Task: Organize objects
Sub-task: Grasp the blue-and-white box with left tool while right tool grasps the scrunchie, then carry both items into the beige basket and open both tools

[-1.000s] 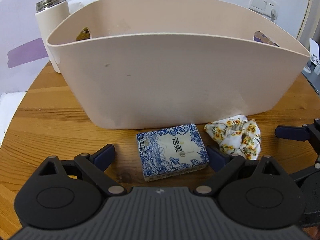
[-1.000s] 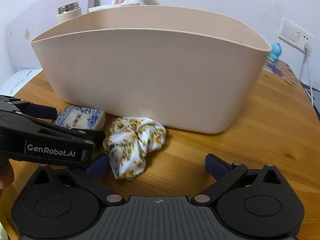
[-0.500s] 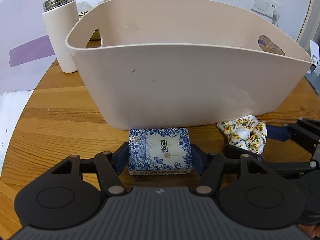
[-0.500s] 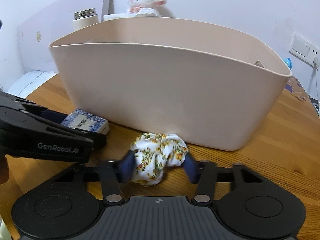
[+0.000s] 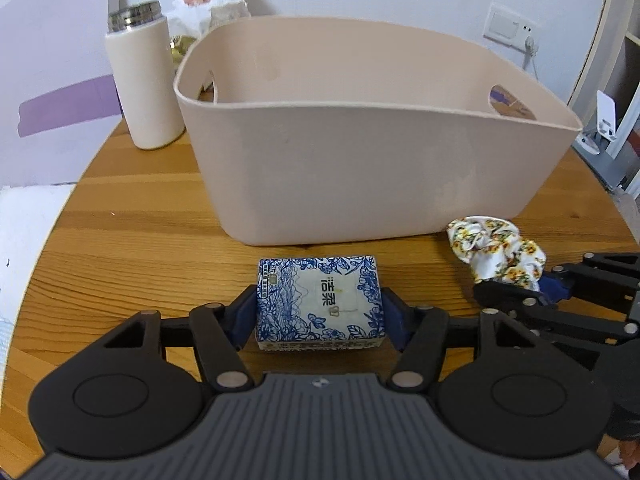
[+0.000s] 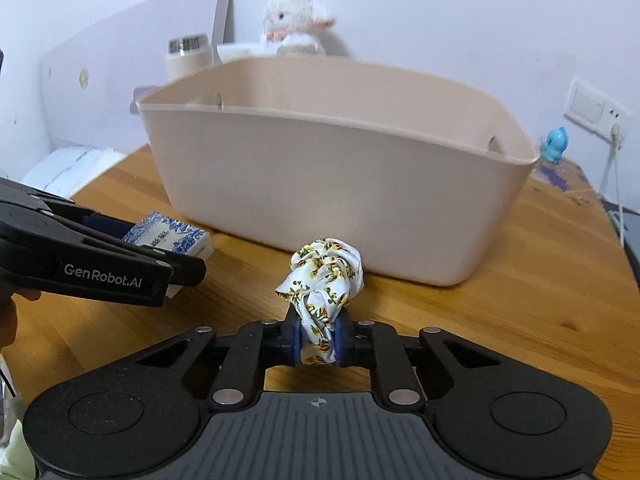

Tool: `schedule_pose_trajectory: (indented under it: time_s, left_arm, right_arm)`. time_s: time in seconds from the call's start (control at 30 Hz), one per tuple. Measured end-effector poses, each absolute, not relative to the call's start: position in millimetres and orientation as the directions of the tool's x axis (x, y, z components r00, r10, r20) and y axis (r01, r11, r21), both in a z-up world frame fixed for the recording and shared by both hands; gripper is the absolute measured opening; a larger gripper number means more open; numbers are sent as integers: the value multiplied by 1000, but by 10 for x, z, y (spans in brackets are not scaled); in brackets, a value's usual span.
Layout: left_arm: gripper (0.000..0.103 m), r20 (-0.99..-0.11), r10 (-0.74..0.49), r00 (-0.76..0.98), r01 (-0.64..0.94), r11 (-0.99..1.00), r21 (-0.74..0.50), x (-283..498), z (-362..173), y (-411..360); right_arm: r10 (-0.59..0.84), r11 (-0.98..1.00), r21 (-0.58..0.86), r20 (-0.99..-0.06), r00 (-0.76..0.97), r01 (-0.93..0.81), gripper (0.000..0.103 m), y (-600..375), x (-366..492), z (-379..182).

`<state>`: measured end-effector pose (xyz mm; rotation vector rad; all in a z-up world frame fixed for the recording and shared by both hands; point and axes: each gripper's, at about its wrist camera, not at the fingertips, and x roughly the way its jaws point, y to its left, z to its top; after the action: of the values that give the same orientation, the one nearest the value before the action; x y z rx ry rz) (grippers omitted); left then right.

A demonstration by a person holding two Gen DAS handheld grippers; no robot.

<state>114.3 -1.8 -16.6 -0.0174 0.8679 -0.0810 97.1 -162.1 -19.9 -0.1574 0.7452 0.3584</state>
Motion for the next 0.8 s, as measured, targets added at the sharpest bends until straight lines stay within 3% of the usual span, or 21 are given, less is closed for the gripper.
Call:
schedule_pose_trajectory:
  time_s: [0.8]
  left_arm:
    - [65, -574, -106, 812, 111, 993, -25, 1154, 821, -111]
  right_arm:
    - [255, 950, -49, -450, 856, -309, 14, -1977, 1025, 777]
